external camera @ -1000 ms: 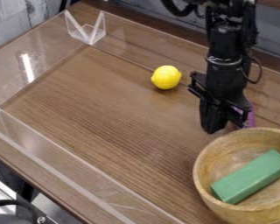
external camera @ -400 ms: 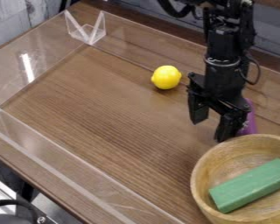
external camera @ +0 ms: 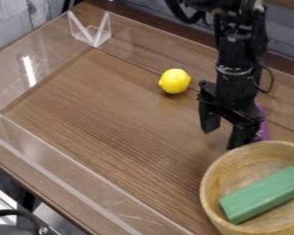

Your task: Put the purple eggplant in the brown bowl

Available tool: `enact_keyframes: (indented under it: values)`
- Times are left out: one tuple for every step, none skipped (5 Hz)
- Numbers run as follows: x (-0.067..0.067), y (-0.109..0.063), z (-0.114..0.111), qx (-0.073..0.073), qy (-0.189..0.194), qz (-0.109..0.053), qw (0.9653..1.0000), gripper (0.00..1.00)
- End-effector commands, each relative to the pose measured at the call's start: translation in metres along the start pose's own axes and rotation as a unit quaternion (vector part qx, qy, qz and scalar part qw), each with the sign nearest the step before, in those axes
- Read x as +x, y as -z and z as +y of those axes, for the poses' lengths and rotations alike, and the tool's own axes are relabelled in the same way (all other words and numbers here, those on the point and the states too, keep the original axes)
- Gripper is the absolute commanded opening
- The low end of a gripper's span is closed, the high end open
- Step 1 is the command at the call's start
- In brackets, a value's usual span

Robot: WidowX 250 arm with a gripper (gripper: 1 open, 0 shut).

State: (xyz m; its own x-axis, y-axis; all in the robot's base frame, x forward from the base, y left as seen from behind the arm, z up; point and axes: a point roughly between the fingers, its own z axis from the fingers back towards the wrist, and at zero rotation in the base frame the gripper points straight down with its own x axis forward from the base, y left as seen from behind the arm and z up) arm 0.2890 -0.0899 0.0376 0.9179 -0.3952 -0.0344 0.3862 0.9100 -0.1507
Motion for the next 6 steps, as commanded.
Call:
enact_keyframes:
  values:
    - [0.008, -0.006, -0.004, 0.001, 0.007, -0.021, 0.9997, 1.00]
    - [0.009, 0.000, -0.003, -0.001, 0.005, -0.020, 0.9998, 1.00]
    - [0.010, 0.002, -0.003, -0.002, 0.003, -0.019, 0.9998, 1.00]
    - [0.010, 0.003, -0.002, -0.003, 0.002, -0.018, 0.9998, 1.00]
    - [0.011, 0.006, -0.001, -0.004, 0.000, -0.017, 0.9998, 1.00]
    - [0.012, 0.007, 0.000, -0.005, -0.001, -0.017, 0.9998, 1.00]
